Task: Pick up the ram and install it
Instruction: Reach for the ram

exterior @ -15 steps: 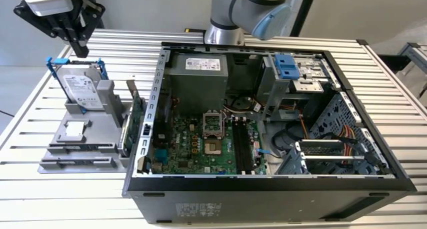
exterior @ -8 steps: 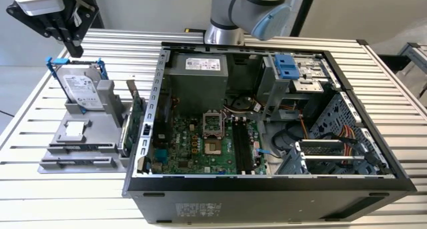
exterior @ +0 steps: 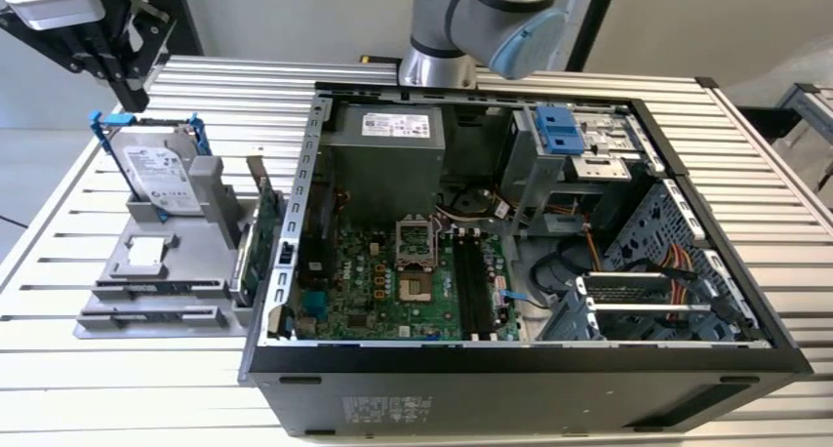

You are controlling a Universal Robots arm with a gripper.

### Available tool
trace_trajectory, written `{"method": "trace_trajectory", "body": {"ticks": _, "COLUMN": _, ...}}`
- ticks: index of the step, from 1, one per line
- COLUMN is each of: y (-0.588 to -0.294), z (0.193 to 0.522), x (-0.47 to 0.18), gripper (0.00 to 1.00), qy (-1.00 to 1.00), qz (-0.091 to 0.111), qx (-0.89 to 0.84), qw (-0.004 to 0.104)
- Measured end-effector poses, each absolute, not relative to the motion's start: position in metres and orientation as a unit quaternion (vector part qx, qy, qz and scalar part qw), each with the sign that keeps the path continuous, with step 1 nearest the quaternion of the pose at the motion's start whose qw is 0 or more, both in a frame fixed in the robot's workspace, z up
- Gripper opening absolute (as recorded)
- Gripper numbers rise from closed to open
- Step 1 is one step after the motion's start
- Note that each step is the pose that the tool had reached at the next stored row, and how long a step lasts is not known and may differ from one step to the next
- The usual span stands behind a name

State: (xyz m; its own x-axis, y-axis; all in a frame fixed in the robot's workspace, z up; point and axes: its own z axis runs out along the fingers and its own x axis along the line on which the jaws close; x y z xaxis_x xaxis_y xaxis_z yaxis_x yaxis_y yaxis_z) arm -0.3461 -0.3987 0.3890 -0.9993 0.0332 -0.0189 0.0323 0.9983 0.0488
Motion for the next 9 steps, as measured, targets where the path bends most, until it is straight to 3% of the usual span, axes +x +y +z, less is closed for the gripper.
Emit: {"method": "trace_trajectory", "body": {"ticks": 9, "y": -0.3987, "z": 0.3888, "x": -0.3520, "gripper": 0.00, "qy": 1.000, "qz": 0.024, "qx": 0.016, "qw": 0.010}}
